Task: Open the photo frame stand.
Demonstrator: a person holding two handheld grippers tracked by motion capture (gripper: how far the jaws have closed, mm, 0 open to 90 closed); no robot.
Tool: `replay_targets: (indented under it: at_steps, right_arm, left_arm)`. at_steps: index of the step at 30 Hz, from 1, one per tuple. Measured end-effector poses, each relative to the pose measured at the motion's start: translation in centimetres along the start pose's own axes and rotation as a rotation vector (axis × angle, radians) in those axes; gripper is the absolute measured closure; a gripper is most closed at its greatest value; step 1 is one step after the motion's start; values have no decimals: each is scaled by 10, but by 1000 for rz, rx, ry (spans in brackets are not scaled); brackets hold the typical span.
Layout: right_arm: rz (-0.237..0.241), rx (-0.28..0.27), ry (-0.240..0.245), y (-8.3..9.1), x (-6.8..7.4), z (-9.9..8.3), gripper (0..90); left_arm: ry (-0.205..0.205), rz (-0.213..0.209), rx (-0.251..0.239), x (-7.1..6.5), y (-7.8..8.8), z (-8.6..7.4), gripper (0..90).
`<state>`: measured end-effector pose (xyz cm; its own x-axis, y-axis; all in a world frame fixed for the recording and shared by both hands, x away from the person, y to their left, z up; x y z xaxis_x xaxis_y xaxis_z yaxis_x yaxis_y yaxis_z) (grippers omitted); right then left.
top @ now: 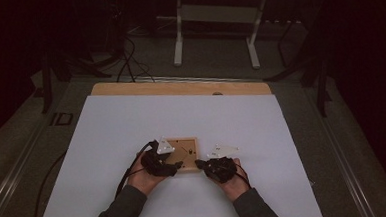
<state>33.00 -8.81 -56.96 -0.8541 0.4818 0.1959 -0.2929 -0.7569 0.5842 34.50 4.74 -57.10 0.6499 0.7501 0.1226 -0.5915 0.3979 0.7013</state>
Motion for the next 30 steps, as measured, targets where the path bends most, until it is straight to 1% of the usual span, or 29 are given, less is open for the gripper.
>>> replay_targets:
  at_steps: [2,6,14,16,17,18,26,30]
  right_arm:
    - [3,2,4,-2,1,1,899]
    - [-2,7,9,-4,2,1,899]
    - [6,5,-5,-6,1,2,900]
    - [7,4,-6,-6,1,2,900]
    - [7,4,-7,-6,1,2,900]
    - [7,4,-7,-7,1,2,900]
    - [-3,13,-6,-9,1,3,900]
    - [0,17,-9,-9,1,3,900]
  left_arm:
    - [-5,8,0,0,0,0,428]
    - [0,4,3,0,-1,0,443]
    - [18,14,-4,-1,-4,3,462]
    - [22,25,-3,-1,-4,3,486]
    - [28,25,-2,0,-4,3,516]
    - [27,24,-2,0,-4,3,519]
    - [23,36,5,0,-3,4,524]
    - [28,33,9,0,-3,5,524]
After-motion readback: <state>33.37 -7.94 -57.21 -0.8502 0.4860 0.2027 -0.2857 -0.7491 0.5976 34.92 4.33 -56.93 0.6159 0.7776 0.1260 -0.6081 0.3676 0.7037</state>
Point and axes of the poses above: each handheld gripper's, and its own axes: y roughly backward along the jaws, z roughly out of its top, x roughly to its left, the point moved 8 cm from there along -y, roughly forward along the jaws, and after that the axes turned 10 degrees about z, right-handed, at the moved point
